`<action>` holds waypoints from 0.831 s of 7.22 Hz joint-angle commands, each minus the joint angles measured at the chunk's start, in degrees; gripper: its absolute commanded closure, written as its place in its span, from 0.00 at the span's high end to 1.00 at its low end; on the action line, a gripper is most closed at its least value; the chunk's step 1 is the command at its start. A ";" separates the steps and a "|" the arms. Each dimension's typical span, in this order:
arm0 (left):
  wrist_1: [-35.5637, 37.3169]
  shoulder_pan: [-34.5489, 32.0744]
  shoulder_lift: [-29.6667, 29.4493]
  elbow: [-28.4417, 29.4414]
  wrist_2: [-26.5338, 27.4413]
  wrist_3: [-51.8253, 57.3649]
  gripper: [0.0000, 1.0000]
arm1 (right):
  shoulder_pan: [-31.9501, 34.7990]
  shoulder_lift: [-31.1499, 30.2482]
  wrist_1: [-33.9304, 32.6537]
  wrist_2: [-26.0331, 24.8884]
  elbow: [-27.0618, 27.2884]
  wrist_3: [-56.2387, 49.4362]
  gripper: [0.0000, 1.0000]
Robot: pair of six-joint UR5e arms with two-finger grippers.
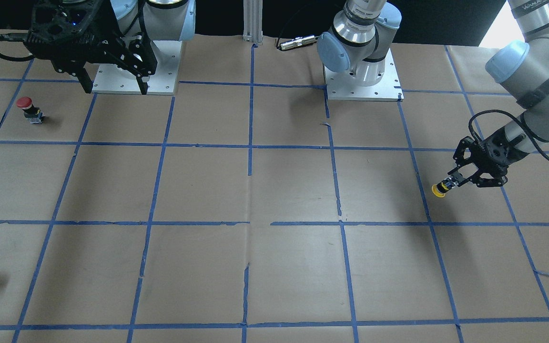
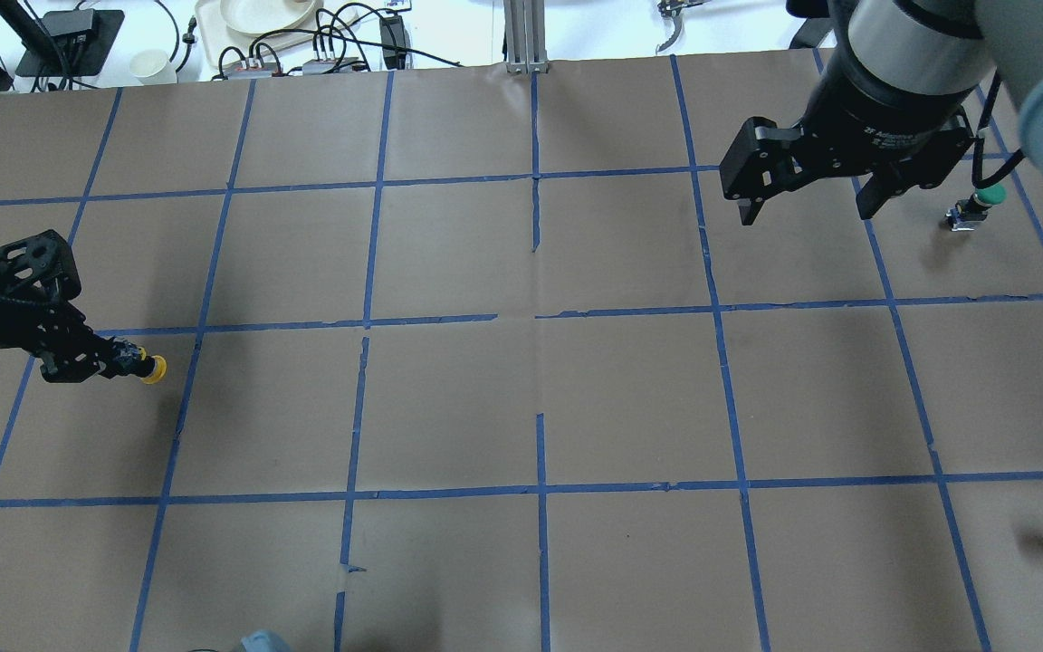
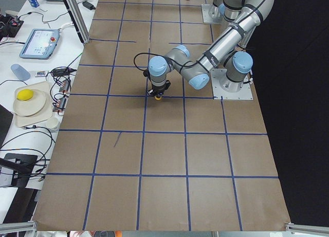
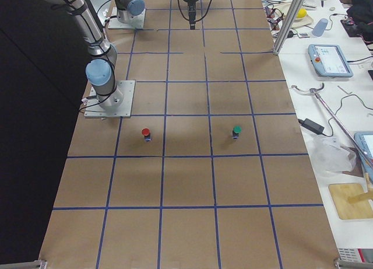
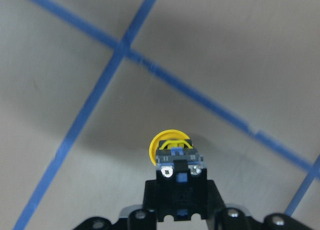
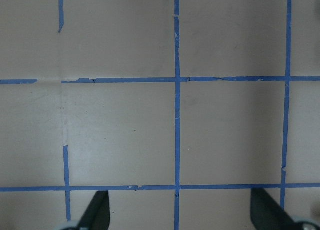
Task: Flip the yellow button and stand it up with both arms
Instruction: 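Lift the yellow button with the left gripper and carry it toward the table center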
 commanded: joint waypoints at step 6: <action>-56.76 -2.61 8.40 2.20 -47.21 -3.29 0.13 | -0.43 0.07 -0.27 -0.10 -0.40 -0.66 1.00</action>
